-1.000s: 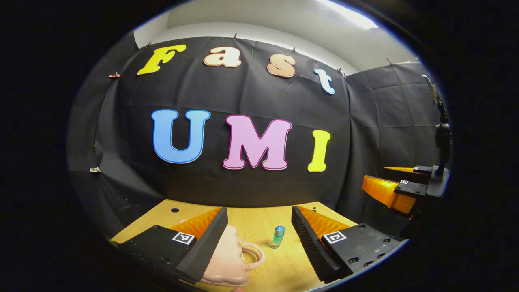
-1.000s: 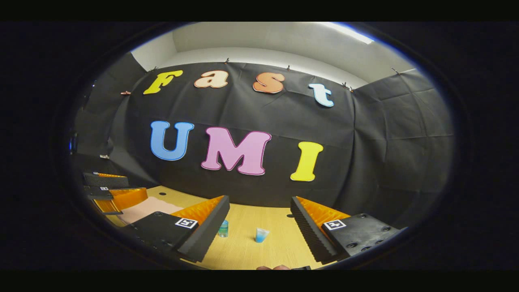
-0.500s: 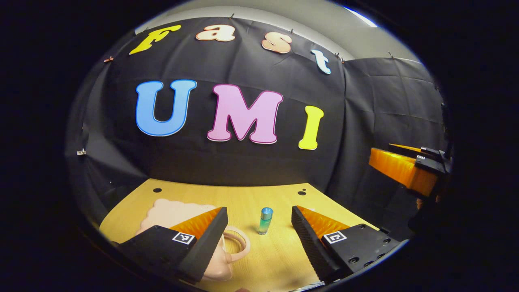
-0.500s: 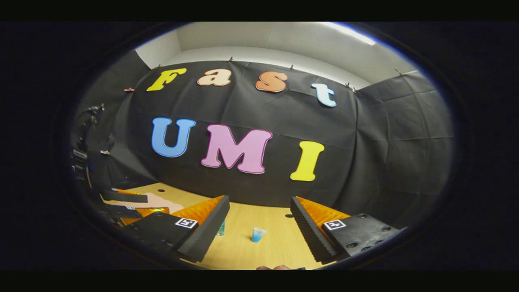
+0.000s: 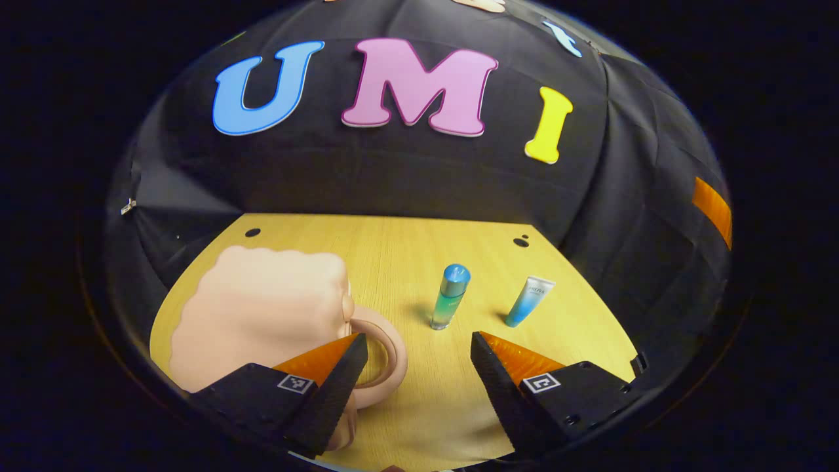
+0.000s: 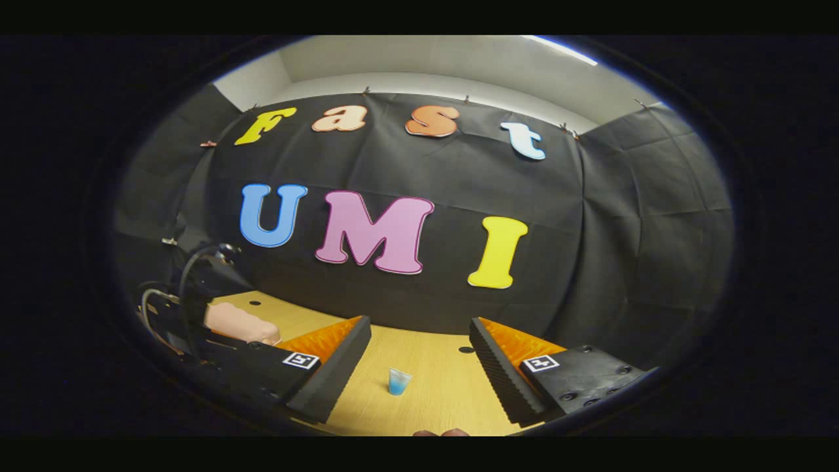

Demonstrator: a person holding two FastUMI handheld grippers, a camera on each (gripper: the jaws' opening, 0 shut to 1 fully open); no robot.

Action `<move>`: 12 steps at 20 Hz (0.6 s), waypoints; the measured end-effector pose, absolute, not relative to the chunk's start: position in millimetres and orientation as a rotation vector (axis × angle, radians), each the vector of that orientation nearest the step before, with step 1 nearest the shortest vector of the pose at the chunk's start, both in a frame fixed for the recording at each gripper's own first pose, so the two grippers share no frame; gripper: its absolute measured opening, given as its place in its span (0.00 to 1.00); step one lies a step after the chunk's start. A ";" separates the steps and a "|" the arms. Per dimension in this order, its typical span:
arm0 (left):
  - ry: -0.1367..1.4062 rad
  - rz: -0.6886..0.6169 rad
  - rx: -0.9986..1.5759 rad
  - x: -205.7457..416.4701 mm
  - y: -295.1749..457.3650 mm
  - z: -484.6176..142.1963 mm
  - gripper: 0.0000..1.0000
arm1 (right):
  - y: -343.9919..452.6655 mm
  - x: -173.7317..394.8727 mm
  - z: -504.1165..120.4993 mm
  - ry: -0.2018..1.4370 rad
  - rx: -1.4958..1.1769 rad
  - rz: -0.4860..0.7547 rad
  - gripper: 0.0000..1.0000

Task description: First open the suitcase, pack the skin care products into it, and then close the suitcase.

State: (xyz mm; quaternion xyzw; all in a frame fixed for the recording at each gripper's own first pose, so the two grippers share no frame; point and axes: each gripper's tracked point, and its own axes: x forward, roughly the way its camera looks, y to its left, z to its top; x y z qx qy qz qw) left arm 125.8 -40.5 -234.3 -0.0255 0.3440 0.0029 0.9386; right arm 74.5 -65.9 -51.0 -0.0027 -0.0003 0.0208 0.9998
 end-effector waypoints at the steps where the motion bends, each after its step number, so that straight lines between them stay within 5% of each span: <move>1: 0.759 0.031 -0.041 128.7 -35.2 -249.0 0.99 | -71.9 78.4 -58.8 0.010 -0.012 0.041 0.94; 12: 1.024 0.126 0.025 154.7 -47.3 -318.1 0.95 | -111.9 110.6 -123.8 0.124 -0.039 0.102 0.98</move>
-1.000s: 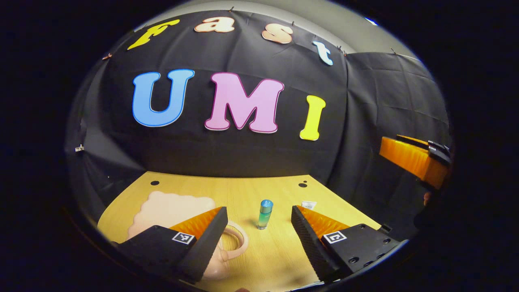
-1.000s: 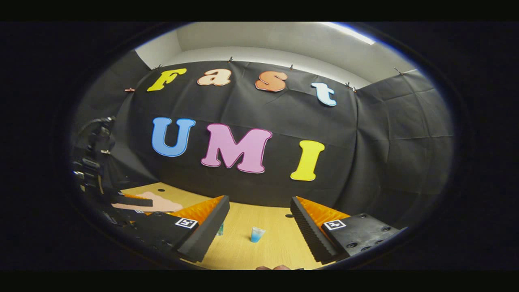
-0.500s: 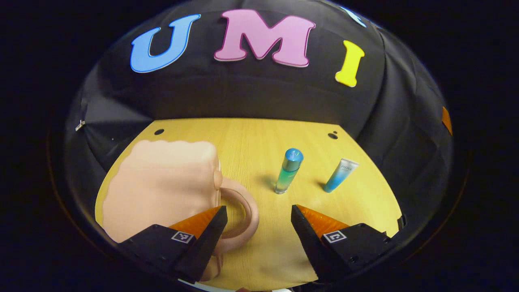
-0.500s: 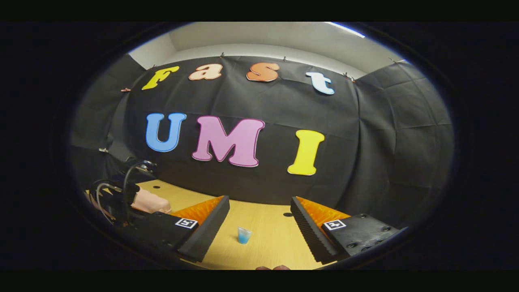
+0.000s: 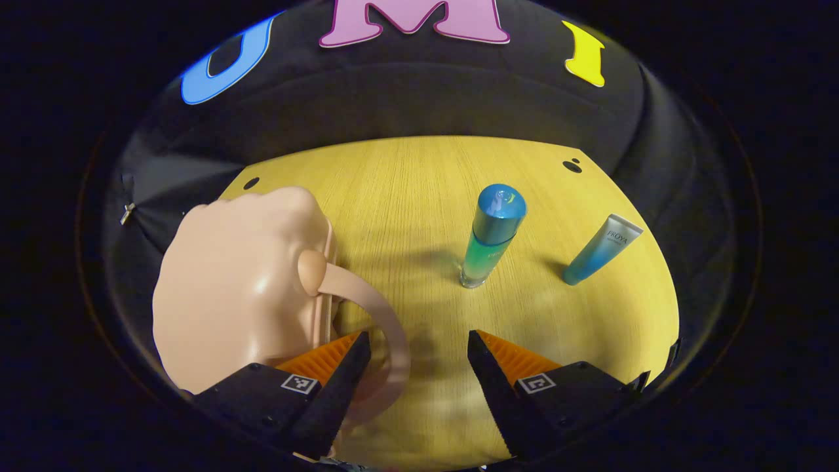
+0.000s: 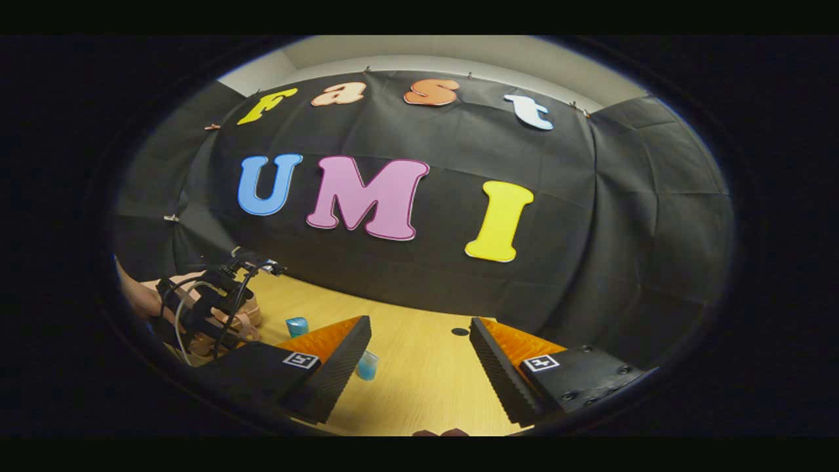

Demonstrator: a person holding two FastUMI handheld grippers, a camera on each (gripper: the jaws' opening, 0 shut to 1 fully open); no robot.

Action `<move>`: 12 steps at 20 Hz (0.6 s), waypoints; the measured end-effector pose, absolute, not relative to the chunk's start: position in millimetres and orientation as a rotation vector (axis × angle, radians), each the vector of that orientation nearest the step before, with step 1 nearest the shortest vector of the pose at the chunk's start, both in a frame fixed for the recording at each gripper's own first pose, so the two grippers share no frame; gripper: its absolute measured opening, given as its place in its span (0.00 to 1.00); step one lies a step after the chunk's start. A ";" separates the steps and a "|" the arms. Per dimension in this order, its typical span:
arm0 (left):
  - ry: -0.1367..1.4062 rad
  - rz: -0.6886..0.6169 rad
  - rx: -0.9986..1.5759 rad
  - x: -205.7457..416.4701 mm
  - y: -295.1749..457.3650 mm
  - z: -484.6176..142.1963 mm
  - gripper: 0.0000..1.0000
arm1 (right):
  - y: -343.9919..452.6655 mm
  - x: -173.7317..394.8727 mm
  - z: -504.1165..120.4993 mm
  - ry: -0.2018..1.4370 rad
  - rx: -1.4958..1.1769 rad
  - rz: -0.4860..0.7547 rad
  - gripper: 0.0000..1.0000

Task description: First open the suitcase, pack the skin care products into it, and then close the suitcase.

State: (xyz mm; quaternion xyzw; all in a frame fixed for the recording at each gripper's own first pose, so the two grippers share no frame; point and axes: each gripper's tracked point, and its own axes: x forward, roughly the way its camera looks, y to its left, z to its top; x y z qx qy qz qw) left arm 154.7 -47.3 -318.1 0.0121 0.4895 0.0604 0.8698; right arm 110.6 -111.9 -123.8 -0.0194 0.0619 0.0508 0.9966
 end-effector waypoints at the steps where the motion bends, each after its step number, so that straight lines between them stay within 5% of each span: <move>1: 1.044 0.137 0.024 152.5 -47.0 -322.1 0.95 | -114.7 112.1 -125.9 0.131 -0.027 0.099 0.96; 5: 1.106 0.161 0.105 146.0 -37.4 -330.7 0.90 | -129.6 115.0 -141.4 0.167 -0.010 0.088 0.96; 8: 1.033 0.131 0.242 158.7 -34.9 -315.3 0.17 | -136.1 114.5 -151.8 0.197 0.003 0.093 0.96; 12: 1.021 0.066 0.205 162.6 -43.6 -281.5 0.14 | -141.0 114.0 -156.1 0.215 0.014 0.079 0.96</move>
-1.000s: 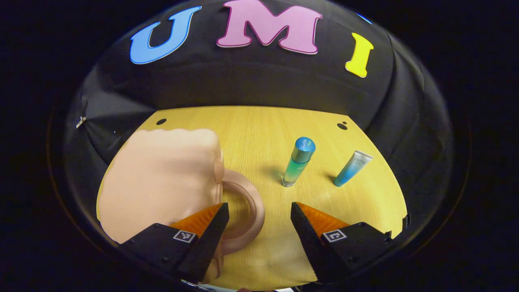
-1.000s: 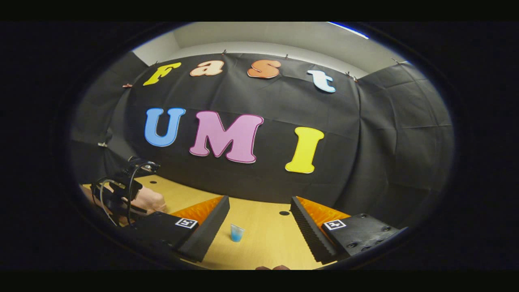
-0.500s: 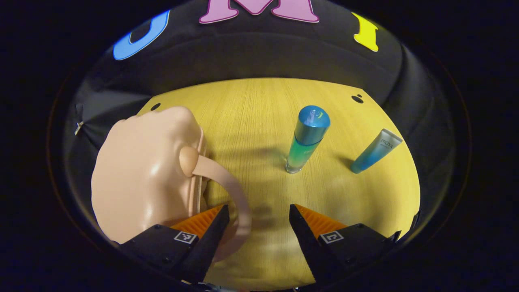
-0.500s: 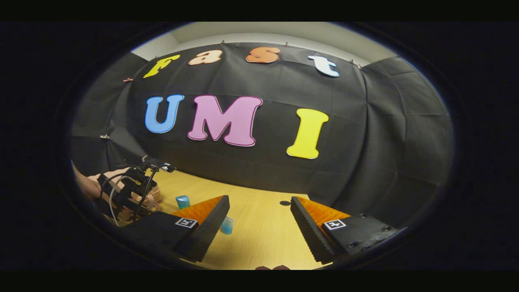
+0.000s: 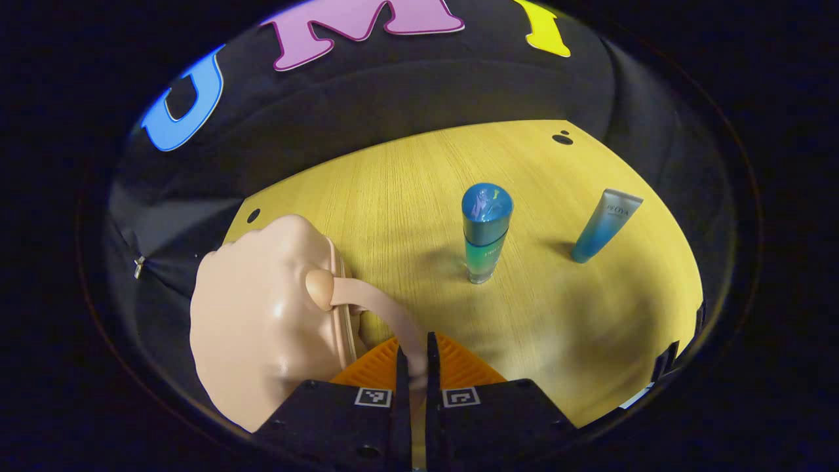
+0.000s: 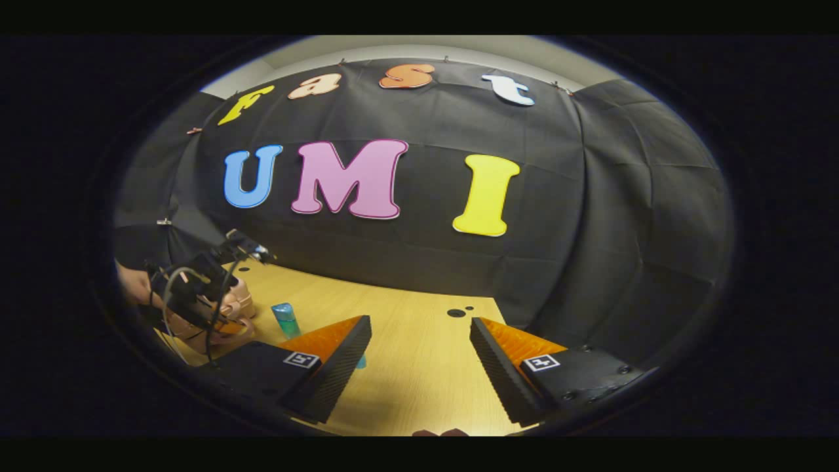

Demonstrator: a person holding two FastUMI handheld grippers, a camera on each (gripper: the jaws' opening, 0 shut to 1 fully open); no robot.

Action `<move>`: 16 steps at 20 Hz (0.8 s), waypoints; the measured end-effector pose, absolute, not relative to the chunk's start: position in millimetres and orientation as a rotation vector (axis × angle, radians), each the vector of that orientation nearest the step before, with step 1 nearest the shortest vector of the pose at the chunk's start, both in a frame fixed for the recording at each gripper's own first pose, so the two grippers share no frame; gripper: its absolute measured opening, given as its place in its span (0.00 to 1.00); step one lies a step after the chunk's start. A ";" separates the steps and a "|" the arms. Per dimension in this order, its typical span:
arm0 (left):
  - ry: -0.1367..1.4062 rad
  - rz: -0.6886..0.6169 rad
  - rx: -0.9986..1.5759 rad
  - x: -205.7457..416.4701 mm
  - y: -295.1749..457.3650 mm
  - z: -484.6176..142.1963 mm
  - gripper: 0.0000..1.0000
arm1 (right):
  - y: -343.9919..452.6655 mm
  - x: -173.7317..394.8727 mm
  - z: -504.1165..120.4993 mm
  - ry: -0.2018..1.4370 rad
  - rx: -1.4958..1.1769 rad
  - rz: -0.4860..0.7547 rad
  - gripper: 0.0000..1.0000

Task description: First open the suitcase, pack the skin care products into it, and then close the suitcase.

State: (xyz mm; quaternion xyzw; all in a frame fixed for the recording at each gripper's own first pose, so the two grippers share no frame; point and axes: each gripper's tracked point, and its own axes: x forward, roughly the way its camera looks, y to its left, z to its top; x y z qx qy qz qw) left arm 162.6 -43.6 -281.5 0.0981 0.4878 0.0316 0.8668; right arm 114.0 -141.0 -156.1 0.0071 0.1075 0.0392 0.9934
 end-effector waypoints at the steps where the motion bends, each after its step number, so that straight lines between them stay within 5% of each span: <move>1: 1.018 0.054 0.183 162.3 -42.3 -273.0 0.14 | -140.6 113.6 -155.9 0.216 0.022 0.075 0.96; 9: 0.947 -0.069 0.010 156.3 -2.9 -162.5 0.14 | -104.1 115.3 -132.2 0.177 -0.008 0.048 0.96; 16: 0.839 -0.058 -0.209 131.2 114.0 -60.6 0.13 | -22.1 122.4 -99.8 0.143 0.008 0.057 0.96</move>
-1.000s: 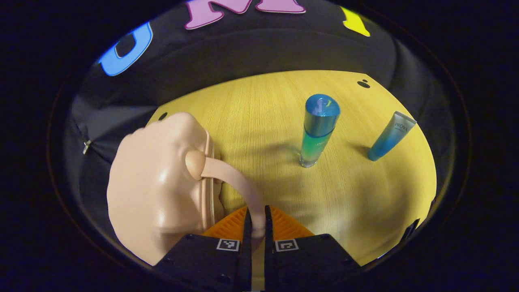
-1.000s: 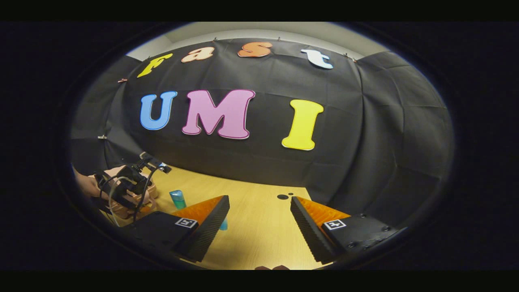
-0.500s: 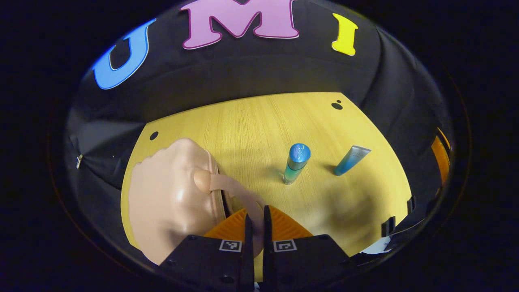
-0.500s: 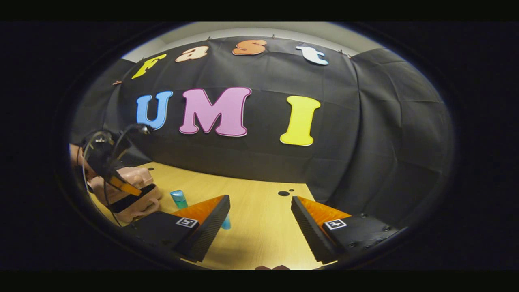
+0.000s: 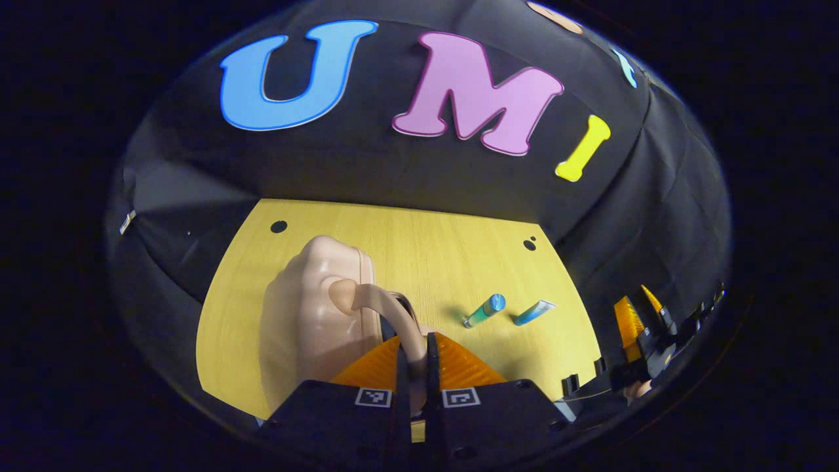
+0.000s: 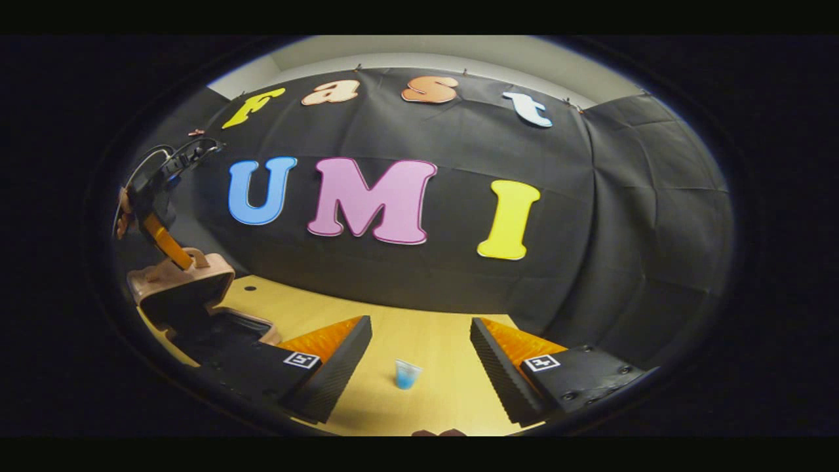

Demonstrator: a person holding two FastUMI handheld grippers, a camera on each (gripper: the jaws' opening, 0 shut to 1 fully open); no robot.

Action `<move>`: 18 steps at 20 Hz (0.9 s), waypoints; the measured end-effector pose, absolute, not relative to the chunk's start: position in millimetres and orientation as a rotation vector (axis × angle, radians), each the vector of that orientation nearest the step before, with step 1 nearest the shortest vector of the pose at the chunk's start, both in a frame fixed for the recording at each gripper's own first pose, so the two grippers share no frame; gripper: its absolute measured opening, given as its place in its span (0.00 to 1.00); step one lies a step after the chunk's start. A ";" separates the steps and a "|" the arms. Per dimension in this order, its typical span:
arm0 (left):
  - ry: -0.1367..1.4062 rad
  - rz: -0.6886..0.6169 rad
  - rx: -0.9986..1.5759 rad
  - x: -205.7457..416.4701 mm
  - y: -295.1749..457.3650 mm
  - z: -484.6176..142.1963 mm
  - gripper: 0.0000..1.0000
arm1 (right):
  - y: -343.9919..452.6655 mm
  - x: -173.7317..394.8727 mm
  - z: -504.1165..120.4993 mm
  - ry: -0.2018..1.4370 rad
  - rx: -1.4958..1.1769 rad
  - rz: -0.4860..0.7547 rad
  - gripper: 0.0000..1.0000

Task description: First open the suitcase, pack the skin care products into it, and then close the suitcase.

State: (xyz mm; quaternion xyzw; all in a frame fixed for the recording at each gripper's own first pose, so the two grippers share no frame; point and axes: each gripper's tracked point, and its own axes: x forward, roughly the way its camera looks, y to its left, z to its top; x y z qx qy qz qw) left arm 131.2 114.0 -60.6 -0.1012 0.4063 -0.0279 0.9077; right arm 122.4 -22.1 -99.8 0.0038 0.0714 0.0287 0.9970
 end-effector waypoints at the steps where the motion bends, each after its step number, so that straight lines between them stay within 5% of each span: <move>1: 0.825 -0.052 -0.215 127.7 133.6 -52.5 0.14 | -9.3 122.8 -97.4 0.148 0.016 0.064 0.96; 10: 0.726 0.234 -0.052 103.5 390.0 -58.4 0.13 | 66.4 130.3 -81.5 0.139 0.017 0.089 0.96; 18: 0.800 0.316 -0.104 103.2 532.6 -208.5 0.12 | 67.1 126.7 -99.5 0.276 0.165 -0.059 0.96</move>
